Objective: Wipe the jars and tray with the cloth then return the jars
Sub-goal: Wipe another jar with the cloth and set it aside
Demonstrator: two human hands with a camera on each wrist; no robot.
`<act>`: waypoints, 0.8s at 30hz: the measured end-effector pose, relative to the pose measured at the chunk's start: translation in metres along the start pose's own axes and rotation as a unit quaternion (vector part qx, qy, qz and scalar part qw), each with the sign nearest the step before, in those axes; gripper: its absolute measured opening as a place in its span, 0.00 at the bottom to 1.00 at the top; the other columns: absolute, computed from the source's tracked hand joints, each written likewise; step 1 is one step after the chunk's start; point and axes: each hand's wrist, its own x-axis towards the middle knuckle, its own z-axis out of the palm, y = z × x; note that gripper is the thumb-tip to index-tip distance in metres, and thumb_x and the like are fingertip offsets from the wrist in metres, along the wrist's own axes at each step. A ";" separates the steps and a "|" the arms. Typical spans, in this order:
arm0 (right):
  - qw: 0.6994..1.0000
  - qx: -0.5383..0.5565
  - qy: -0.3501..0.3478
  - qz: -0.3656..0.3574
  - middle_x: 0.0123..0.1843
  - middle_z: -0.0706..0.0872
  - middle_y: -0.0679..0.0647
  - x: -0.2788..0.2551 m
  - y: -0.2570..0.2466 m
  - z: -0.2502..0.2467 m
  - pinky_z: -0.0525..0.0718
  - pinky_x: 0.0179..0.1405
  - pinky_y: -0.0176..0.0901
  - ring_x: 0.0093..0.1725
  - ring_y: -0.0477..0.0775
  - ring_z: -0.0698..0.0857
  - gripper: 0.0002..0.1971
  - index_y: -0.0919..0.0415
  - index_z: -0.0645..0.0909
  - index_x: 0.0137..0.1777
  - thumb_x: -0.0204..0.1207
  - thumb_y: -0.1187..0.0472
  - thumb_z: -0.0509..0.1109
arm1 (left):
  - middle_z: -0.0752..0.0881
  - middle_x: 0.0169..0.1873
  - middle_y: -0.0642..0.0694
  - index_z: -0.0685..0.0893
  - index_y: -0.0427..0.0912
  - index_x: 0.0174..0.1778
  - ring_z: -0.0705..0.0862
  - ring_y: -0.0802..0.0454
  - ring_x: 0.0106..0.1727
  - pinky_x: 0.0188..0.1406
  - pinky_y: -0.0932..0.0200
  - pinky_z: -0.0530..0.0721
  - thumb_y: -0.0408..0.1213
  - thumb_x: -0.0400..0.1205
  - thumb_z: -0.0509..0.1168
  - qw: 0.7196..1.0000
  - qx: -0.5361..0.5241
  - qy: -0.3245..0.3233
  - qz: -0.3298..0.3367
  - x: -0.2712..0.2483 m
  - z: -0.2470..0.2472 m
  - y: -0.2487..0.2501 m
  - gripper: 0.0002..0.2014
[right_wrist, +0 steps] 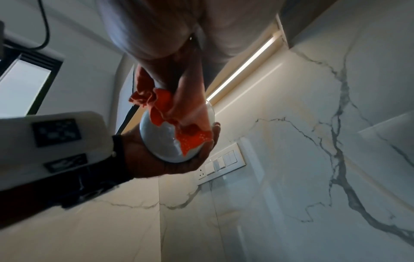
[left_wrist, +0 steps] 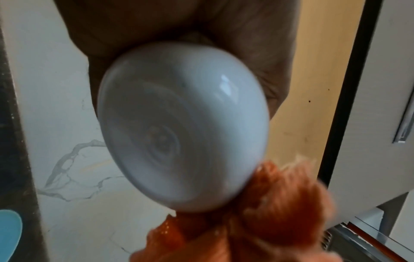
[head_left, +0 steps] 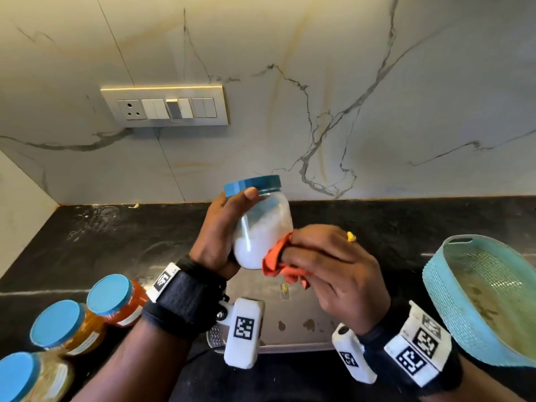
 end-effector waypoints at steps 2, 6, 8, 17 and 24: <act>1.000 -0.005 -0.017 -0.026 0.58 0.88 0.57 -0.003 0.002 -0.001 0.89 0.56 0.51 0.56 0.57 0.88 0.08 0.63 0.92 0.56 0.83 0.64 0.73 | 0.84 0.61 0.30 0.82 0.35 0.72 0.83 0.34 0.58 0.60 0.39 0.81 0.60 0.63 0.83 1.000 -0.001 -0.001 0.005 -0.001 0.000 -0.001 0.46; 0.998 0.028 0.037 0.045 0.55 0.89 0.57 0.015 0.017 -0.009 0.87 0.56 0.47 0.55 0.54 0.88 0.06 0.66 0.91 0.52 0.79 0.71 0.74 | 0.81 0.64 0.23 0.76 0.28 0.76 0.82 0.32 0.59 0.65 0.33 0.79 0.56 0.66 0.83 0.999 -0.005 -0.039 0.006 -0.005 0.009 -0.007 0.49; 0.990 0.068 0.069 0.102 0.54 0.89 0.56 0.027 0.023 -0.011 0.87 0.56 0.48 0.55 0.53 0.88 0.07 0.67 0.90 0.52 0.76 0.73 0.75 | 0.83 0.65 0.24 0.79 0.30 0.75 0.83 0.32 0.62 0.70 0.29 0.76 0.55 0.68 0.82 0.999 -0.009 -0.049 0.007 -0.007 0.012 -0.010 0.45; 0.998 0.046 0.029 0.033 0.57 0.89 0.55 -0.001 0.003 -0.006 0.88 0.57 0.44 0.58 0.50 0.89 0.07 0.65 0.92 0.54 0.78 0.66 0.78 | 0.81 0.65 0.29 0.80 0.36 0.74 0.81 0.33 0.64 0.60 0.40 0.86 0.59 0.60 0.84 0.998 -0.053 -0.027 0.023 -0.003 0.001 0.007 0.49; 0.982 0.120 0.088 0.115 0.52 0.89 0.56 0.035 0.025 -0.008 0.84 0.58 0.42 0.54 0.52 0.88 0.07 0.68 0.89 0.54 0.76 0.72 0.75 | 0.92 0.55 0.37 0.92 0.41 0.62 0.91 0.42 0.54 0.54 0.45 0.90 0.57 0.62 0.83 0.996 -0.058 -0.074 0.011 -0.006 0.010 -0.005 0.35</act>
